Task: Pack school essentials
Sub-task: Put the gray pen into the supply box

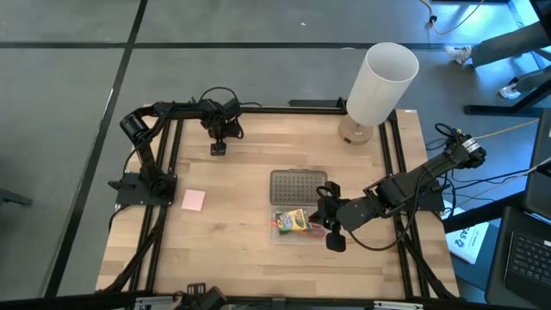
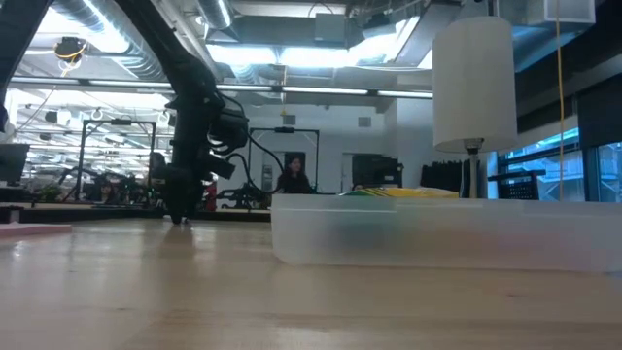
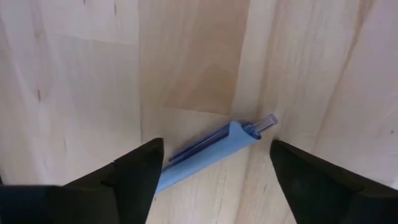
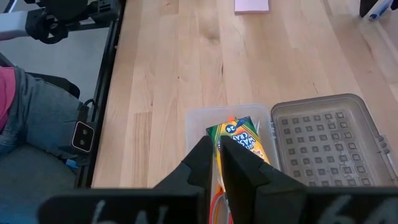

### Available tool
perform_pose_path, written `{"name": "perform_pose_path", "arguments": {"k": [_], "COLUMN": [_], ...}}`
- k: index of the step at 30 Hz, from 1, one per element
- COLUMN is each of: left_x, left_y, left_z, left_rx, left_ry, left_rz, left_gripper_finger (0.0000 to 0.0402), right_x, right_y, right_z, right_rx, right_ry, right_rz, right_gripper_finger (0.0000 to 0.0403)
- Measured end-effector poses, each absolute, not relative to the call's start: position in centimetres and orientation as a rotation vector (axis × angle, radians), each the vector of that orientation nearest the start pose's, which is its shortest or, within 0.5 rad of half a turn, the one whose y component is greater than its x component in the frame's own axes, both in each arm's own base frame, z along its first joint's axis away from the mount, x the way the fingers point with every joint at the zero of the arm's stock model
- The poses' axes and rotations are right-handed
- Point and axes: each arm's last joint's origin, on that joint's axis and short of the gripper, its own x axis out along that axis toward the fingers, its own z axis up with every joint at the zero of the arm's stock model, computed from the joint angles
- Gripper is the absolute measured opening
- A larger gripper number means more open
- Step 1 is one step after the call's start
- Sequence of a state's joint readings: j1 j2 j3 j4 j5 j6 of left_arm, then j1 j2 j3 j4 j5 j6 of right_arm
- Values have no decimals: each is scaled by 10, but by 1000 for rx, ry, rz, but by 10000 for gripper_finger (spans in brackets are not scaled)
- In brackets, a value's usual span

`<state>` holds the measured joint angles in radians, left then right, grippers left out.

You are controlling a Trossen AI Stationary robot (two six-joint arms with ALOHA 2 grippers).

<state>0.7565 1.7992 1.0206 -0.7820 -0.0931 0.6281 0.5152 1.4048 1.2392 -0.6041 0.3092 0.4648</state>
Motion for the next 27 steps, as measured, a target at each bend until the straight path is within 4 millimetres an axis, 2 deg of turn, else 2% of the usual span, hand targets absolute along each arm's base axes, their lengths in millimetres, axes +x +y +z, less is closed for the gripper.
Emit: {"name": "perform_pose_path", "arguments": {"k": [6, 17, 27], "left_x": [219, 225, 225], "left_y": [199, 190, 190], "left_z": [134, 134, 134], "left_rx": [-37, 5, 0], "left_ry": [1636, 1658, 1659], "left_rz": [165, 139, 133], "left_gripper_finger": [247, 126, 55], "right_x": [262, 262, 262], "right_y": [138, 138, 138], "right_z": [316, 316, 316], "right_rx": [133, 133, 133], "right_ry": [729, 729, 729], "right_rz": [27, 27, 28], "right_gripper_finger": [35, 35, 35]}}
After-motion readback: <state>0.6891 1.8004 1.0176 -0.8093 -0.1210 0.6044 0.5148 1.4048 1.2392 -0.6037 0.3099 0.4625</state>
